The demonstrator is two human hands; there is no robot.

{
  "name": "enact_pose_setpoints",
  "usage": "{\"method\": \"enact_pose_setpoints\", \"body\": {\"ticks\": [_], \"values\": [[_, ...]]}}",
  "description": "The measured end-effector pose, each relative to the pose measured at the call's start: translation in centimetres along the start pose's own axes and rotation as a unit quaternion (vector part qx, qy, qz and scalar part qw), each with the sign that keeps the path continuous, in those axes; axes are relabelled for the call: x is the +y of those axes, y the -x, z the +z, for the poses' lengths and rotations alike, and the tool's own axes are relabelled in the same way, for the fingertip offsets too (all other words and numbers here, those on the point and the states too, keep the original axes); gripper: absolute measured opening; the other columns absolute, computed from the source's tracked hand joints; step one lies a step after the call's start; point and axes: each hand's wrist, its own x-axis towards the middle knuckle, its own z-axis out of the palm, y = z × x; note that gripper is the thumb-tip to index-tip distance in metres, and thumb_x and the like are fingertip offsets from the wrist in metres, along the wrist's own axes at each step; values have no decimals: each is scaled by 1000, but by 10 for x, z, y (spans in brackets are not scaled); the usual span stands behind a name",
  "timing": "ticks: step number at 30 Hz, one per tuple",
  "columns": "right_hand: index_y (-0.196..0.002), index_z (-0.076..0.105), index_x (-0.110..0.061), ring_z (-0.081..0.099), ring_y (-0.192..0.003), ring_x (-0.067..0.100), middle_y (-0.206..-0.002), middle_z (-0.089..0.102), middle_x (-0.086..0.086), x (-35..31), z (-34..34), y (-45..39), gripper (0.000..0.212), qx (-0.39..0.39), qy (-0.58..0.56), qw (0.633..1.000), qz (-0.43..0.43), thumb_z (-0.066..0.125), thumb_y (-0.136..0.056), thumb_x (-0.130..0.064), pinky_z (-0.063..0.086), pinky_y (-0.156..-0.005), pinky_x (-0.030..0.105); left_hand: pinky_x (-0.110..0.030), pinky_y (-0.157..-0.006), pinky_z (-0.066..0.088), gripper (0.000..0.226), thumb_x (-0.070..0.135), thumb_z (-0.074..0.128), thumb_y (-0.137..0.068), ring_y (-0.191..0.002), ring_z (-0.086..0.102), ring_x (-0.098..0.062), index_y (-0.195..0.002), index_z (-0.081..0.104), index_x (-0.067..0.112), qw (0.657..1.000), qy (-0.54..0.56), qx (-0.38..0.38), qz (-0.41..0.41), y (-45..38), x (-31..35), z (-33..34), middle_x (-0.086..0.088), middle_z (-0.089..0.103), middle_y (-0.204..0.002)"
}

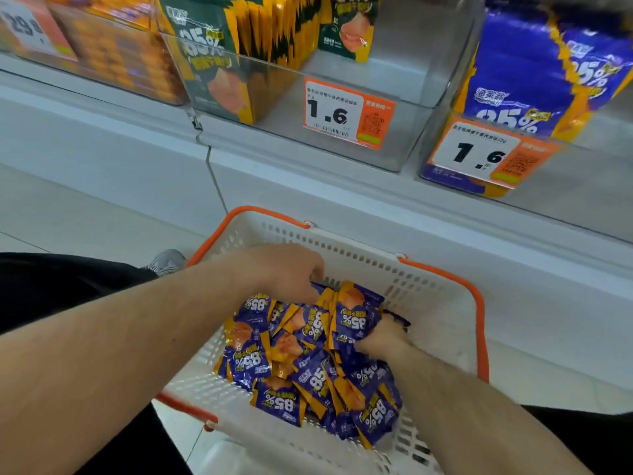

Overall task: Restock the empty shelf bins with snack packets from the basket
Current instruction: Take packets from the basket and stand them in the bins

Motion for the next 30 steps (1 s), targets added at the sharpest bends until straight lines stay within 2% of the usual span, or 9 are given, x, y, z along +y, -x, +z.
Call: {"method": "enact_pose_setpoints", "body": {"ticks": [2,3,7,11,15,22,24,27,30], "values": [[-136,38,0,62,-98,25,-115,58,12,5,13,-10,98,-19,-68,997,14,84,-67,-52,48,-61,29,-35,-101,45,45,36,54,-95,-118,53,-19,-136,48,22,1000,2,-9,0,-5,0,2,2,52,-137],[-134,43,0,64,-94,24,-110,60,11,8,21,-17,98,-24,-73,997,14,83,-66,-58,48,-58,29,-33,-101,44,45,35,53,-95,-120,52,-19,-138,47,21,1000,5,-13,0,-7,-1,2,2,51,-138],[-77,57,-10,57,-59,19,-69,61,6,8,24,-21,48,3,-26,1000,-14,80,-75,-52,42,-50,31,-32,-100,43,45,35,53,-95,-121,51,-20,-138,46,21,1000,13,-19,-4,-13,-2,2,1,50,-139],[-76,53,-13,63,-72,21,-81,65,7,0,18,0,21,34,11,999,-31,70,-85,-20,47,-55,32,-32,-100,43,43,34,54,-96,-121,51,-19,-136,48,21,1000,16,-21,-4,-15,-2,2,1,51,-138],[-98,57,-11,67,-96,25,-104,67,7,-8,3,21,12,65,130,988,-56,63,-89,-6,49,-65,31,-35,-102,44,44,38,55,-94,-118,53,-20,-135,49,22,1000,18,-19,-15,-12,-5,3,2,52,-136],[-73,49,-12,44,-59,16,-72,48,4,-53,-107,82,18,68,155,972,-160,53,-90,-8,35,-50,24,-35,-107,40,65,45,64,-89,-129,46,-19,-144,37,23,1000,14,8,14,5,-3,4,2,43,-147],[-87,52,-12,44,-62,17,-77,50,5,-65,-145,104,7,58,78,978,-186,50,-93,-10,37,-55,24,-37,-111,37,91,52,72,-80,-137,35,-19,-151,22,26,997,-2,44,58,12,5,4,4,27,-154],[-79,52,-11,40,-53,17,-70,44,9,-65,-186,131,22,1,-197,968,-155,42,-84,8,34,-48,22,-31,-108,38,113,59,78,-66,-137,31,-14,-152,10,30,981,-5,143,131,21,22,3,7,15,-153],[-86,58,-6,44,-66,20,-80,50,12,-55,-209,153,34,-97,-376,913,-128,29,-77,10,33,-52,22,-25,-94,46,84,52,68,-69,-121,49,-14,-142,30,34,923,28,310,226,23,38,1,12,33,-138]]}}
